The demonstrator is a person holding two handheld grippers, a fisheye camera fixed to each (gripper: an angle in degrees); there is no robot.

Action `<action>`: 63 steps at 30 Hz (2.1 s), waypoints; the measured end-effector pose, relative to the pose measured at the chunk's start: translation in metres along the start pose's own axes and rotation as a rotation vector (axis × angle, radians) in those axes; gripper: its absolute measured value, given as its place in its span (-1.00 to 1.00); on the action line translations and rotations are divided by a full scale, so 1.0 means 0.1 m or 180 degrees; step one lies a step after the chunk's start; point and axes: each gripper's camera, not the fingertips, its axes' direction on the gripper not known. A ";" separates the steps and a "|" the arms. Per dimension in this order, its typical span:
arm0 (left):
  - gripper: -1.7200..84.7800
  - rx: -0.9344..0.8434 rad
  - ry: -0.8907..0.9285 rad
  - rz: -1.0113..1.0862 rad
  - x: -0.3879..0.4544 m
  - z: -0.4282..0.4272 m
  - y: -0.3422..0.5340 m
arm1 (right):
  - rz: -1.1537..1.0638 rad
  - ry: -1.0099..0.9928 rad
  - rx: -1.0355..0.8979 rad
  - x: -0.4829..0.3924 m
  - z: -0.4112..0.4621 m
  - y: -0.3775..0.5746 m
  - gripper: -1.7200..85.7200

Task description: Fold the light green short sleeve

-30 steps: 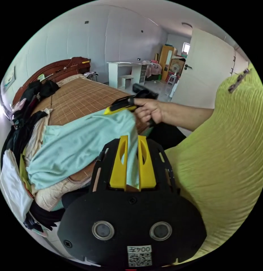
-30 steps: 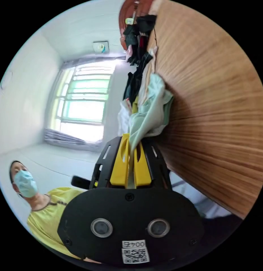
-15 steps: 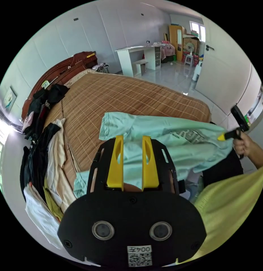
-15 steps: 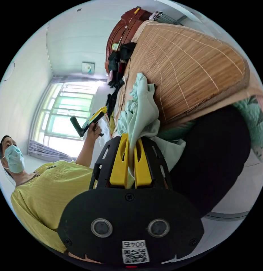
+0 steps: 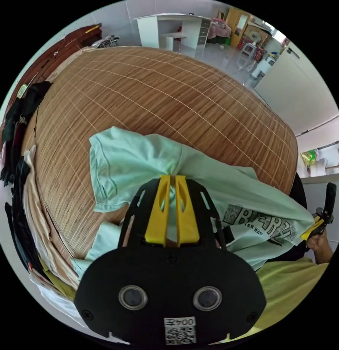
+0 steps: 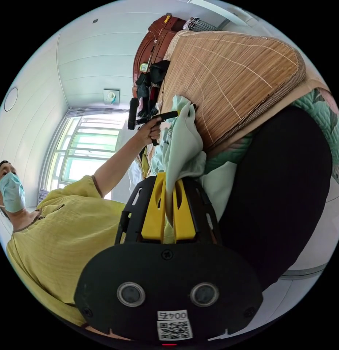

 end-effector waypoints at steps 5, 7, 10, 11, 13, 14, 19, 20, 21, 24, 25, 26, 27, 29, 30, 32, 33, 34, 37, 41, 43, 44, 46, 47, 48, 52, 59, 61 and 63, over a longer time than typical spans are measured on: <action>-0.92 0.1540 -0.0204 -0.0388 -0.23 -1.51 0.56 | -0.0415 0.0503 0.0077 -0.79 -0.14 -0.31 -0.90; -0.93 0.2017 -0.0423 -0.0433 -0.24 -2.08 0.96 | -0.1005 0.0945 0.0144 -1.54 -0.21 -0.52 -0.89; -0.93 0.2486 -0.0769 -0.0537 -0.19 -2.64 1.76 | -0.1866 0.1533 0.0330 -2.55 -0.13 -0.60 -0.90; -0.93 0.2471 -0.0950 -0.0570 -0.14 -2.67 2.06 | -0.2006 0.1639 0.0355 -2.71 -0.08 -0.60 -0.90; -0.93 0.2249 -0.1227 -0.0612 -0.05 -2.49 2.45 | -0.2475 0.1920 0.0348 -3.17 0.26 -0.53 -0.90; -0.93 0.2028 -0.1303 -0.0647 0.00 -2.25 2.67 | -0.2546 0.1985 0.0300 -3.23 0.38 -0.51 -0.90; -0.91 0.0843 -0.1414 -0.0907 0.27 -0.91 3.25 | -0.2177 0.2527 -0.0495 -2.80 1.57 -0.39 -0.87; -0.91 0.0561 -0.1496 -0.0918 0.35 -0.66 3.32 | -0.2081 0.2551 -0.0569 -2.72 1.66 -0.38 -0.87; -0.90 0.0391 -0.1579 -0.0870 0.46 -0.50 3.39 | -0.1870 0.2553 -0.0694 -2.60 1.78 -0.35 -0.86; -0.89 0.0389 -0.1622 -0.0740 0.65 -0.47 3.49 | -0.1610 0.2464 -0.0661 -2.58 1.83 -0.25 -0.83; -0.90 0.0463 -0.1597 -0.0692 0.71 -0.52 3.52 | -0.1582 0.2456 -0.0594 -2.66 1.79 -0.22 -0.81; -0.90 0.0547 -0.1620 -0.0693 0.75 -0.59 3.52 | -0.1579 0.2465 -0.0555 -2.71 1.77 -0.21 -0.81; -0.91 0.0594 -0.1639 -0.0679 0.77 -0.62 3.51 | -0.1594 0.2509 -0.0448 -2.83 1.71 -0.18 -0.80; -0.92 0.0739 -0.1728 -0.0516 0.81 -0.71 3.37 | -0.1691 0.2675 -0.0212 -3.04 1.63 -0.14 -0.78; -0.92 0.0747 -0.1773 -0.0469 0.82 -0.72 3.31 | -0.1740 0.2828 -0.0083 -3.16 1.61 -0.12 -0.77; -0.93 0.0703 -0.1930 -0.0309 0.78 -0.65 3.04 | -0.1764 0.2977 -0.0110 -3.26 1.66 -0.16 -0.77; -0.93 0.0681 -0.1956 -0.0257 0.74 -0.58 2.89 | -0.1715 0.3064 -0.0261 -3.27 1.74 -0.22 -0.78; -0.94 0.0652 -0.1940 -0.0225 0.72 -0.54 2.82 | -0.1660 0.3182 -0.0436 -3.26 1.85 -0.27 -0.78; -0.94 0.0341 -0.1750 -0.0132 0.58 -0.28 2.50 | -0.1587 0.3364 -0.0819 -3.24 2.12 -0.31 -0.81; -0.94 0.0047 -0.1834 0.0073 0.66 0.02 2.32 | -0.1656 0.3382 -0.0689 -3.39 2.18 -0.26 -0.81; -0.95 0.0019 -0.2031 0.0144 0.76 0.07 2.30 | -0.1637 0.3329 -0.0669 -3.47 2.18 -0.25 -0.81; -0.95 0.0005 -0.2137 0.0159 0.80 0.09 2.28 | -0.1631 0.3318 -0.0673 -3.49 2.17 -0.26 -0.81; -0.95 -0.0029 -0.2228 0.0192 0.82 0.10 2.24 | -0.1586 0.3283 -0.0688 -3.55 2.17 -0.28 -0.81; -0.95 -0.0024 -0.2222 0.0118 0.79 0.09 2.21 | -0.1579 0.3281 -0.0695 -3.57 2.18 -0.29 -0.81; -0.95 -0.0014 -0.2197 0.0073 0.77 0.08 2.20 | -0.1592 0.3291 -0.0733 -3.61 2.19 -0.30 -0.81; -0.95 0.0261 -0.1793 -0.0353 0.49 -0.06 2.21 | -0.1660 0.3357 -0.0788 -3.71 2.23 -0.32 -0.81; -0.93 0.0371 -0.1302 -0.0522 0.12 -0.32 2.25 | -0.1958 0.3392 -0.0627 -3.78 2.19 -0.18 -0.82; -0.91 0.0241 -0.1347 -0.0252 0.16 -0.38 2.18 | -0.1988 0.3462 -0.0656 -3.81 2.21 -0.18 -0.82; -0.87 0.0283 -0.1339 -0.0030 0.15 -0.54 2.11 | -0.2049 0.3476 -0.0722 -3.81 2.23 -0.16 -0.84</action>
